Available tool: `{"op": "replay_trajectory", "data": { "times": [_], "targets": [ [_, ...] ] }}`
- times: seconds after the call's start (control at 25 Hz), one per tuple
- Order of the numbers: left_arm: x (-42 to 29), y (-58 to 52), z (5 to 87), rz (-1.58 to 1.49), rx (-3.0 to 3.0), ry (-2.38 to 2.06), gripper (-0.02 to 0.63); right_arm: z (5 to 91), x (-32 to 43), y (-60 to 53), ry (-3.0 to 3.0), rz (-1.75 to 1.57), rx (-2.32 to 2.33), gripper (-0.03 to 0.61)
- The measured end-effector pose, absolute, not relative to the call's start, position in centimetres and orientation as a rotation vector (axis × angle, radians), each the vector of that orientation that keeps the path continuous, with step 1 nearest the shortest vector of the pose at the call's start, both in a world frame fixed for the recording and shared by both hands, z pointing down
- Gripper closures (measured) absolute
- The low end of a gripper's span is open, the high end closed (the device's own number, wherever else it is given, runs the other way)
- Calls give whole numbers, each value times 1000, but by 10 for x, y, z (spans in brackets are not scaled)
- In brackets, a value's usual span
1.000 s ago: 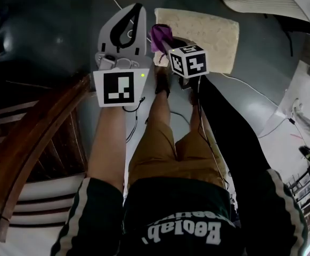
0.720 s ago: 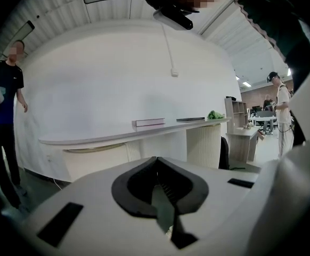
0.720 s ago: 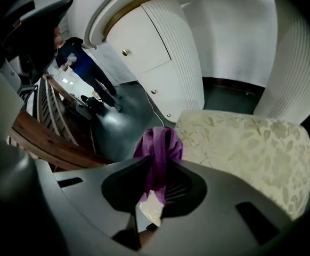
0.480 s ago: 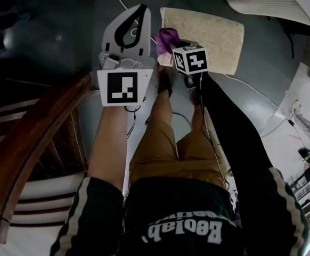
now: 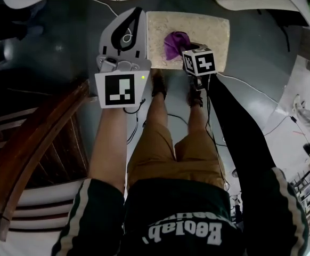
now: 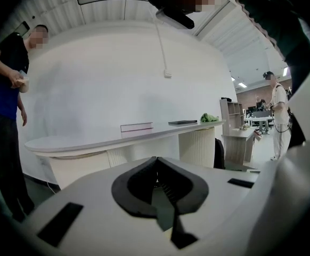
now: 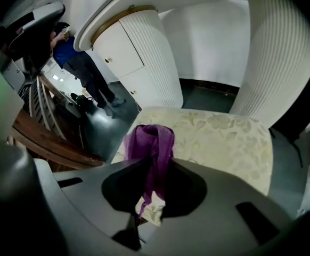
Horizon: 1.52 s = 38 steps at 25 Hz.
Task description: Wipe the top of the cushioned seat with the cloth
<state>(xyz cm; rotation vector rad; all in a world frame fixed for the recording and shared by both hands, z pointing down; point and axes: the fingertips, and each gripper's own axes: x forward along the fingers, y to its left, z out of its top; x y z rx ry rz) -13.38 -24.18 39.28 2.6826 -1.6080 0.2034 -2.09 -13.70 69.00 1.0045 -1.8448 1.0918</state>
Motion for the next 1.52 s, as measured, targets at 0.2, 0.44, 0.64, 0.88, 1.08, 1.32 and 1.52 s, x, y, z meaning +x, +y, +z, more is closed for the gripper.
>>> {"op": "replay_trajectory", "data": {
  "times": [0.2,0.44,0.64,0.88,1.08,1.32,1.52],
  "targets": [
    [-99,-240,391,202,2701,-1575,598,696,39,-132,-1792,1070,1044,520],
    [-59,-238,390,206,2726,-1535,598,704,114,-125,-1711,1050,1097,520],
    [-30,-237,388,197,2749,-1510,598,707,163,-118,-1661,1039,1135,520],
    [-7,-233,389,206,2760,-1485,598,710,208,-109,-1573,1026,1187,520],
    [2,-230,391,204,2766,-1473,598,711,219,-103,-1567,1037,1204,519],
    [-2,-228,388,194,2769,-1479,598,686,192,-106,-1784,1071,1221,518],
    [-19,-226,388,169,2747,-1514,598,659,133,-103,-1937,1056,1143,518]
  ]
}}
